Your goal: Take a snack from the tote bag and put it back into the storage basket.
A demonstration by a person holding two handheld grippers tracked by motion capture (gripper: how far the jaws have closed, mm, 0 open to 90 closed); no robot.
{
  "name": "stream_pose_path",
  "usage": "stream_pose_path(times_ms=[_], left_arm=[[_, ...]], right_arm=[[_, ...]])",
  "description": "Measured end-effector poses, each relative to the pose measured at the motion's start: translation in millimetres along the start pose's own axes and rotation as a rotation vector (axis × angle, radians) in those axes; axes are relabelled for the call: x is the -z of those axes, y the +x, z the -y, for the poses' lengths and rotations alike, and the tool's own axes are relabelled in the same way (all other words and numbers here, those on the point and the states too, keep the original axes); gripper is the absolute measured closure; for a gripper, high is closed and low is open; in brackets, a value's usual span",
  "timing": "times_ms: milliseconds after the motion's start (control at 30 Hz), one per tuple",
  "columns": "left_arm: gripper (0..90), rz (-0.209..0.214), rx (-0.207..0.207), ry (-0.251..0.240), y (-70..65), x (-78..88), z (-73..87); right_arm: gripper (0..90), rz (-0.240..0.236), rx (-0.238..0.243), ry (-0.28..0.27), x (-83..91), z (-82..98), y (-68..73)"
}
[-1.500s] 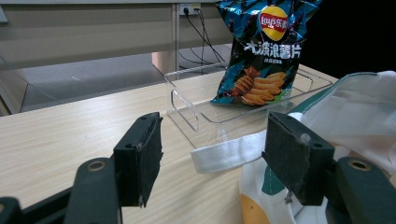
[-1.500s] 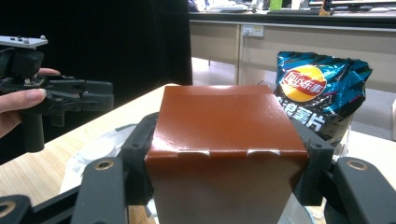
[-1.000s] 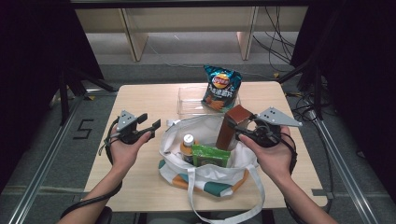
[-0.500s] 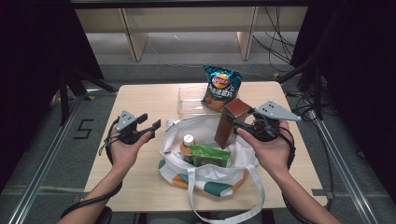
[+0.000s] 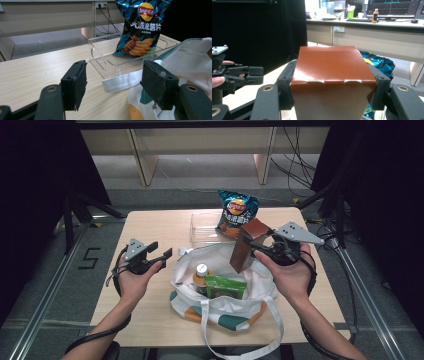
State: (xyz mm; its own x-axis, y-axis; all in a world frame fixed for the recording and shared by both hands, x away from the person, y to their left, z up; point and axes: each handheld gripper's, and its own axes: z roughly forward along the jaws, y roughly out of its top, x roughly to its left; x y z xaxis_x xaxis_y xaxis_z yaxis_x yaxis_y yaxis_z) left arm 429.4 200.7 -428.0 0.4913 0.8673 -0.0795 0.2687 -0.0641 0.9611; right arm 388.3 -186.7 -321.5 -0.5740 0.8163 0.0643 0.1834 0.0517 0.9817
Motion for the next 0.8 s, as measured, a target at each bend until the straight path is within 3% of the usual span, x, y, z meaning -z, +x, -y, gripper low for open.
stream_pose_path(times_ms=[67,100,133,800], left_arm=[[36.0,0.0,-0.001,0.001,0.1,-0.1,0.1],[36.0,0.0,-0.001,0.0,0.1,-0.2,0.1],[36.0,0.001,-0.001,0.0,0.1,-0.2,0.1],[36.0,-0.001,0.002,-0.001,0.4,0.0,0.1]], right_arm=[[39.0,0.003,0.007,-0.002,-0.9,-1.4,-0.6],[39.0,0.008,0.036,-0.013,-1.8,-2.4,-2.7],[39.0,0.002,0.007,-0.013,-2.3,-2.8,-1.2],[39.1,0.016,-0.003,-0.047,-2.2,-21.8,-4.5]])
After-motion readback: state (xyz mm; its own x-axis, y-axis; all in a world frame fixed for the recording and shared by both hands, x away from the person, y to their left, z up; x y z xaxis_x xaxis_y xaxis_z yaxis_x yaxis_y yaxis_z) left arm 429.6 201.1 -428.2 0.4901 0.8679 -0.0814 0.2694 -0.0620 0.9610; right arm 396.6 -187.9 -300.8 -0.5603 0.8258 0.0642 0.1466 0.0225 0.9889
